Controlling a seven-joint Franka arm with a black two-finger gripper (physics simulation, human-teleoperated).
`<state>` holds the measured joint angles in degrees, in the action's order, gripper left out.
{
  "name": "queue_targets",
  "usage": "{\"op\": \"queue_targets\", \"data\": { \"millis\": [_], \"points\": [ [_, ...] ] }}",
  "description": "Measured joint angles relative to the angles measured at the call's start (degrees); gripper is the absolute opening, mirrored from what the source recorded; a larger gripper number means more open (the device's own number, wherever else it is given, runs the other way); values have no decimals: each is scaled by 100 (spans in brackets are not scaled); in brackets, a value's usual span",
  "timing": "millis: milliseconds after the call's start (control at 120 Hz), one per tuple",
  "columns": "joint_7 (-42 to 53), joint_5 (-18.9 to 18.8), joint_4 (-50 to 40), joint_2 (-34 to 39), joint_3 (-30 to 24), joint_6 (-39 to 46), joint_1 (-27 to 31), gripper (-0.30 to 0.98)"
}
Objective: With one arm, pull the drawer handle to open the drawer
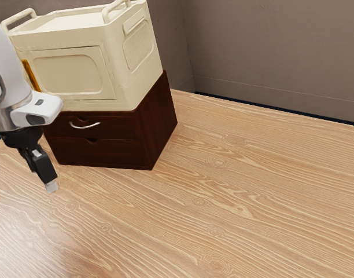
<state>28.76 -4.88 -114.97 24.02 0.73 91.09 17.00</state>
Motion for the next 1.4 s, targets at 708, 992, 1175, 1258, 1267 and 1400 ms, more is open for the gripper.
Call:
{"op": "queue_targets", "data": {
  "millis": [708, 992, 1175, 1258, 1267, 1400],
  "points": [
    [4066, 675, 459, -1177, 648, 1742, 17, 69],
    [4942, 697, 727, -1651, 651, 2171, 45, 69],
    [5343, 690, 1009, -1963, 648, 2364, 63, 69],
    [5488, 698, 1084, -2020, 648, 2408, 114, 69],
    [5501, 699, 1087, -2023, 648, 2411, 123, 69],
    [5688, 728, 1134, -2076, 649, 2454, 339, 69]
  ]
}}
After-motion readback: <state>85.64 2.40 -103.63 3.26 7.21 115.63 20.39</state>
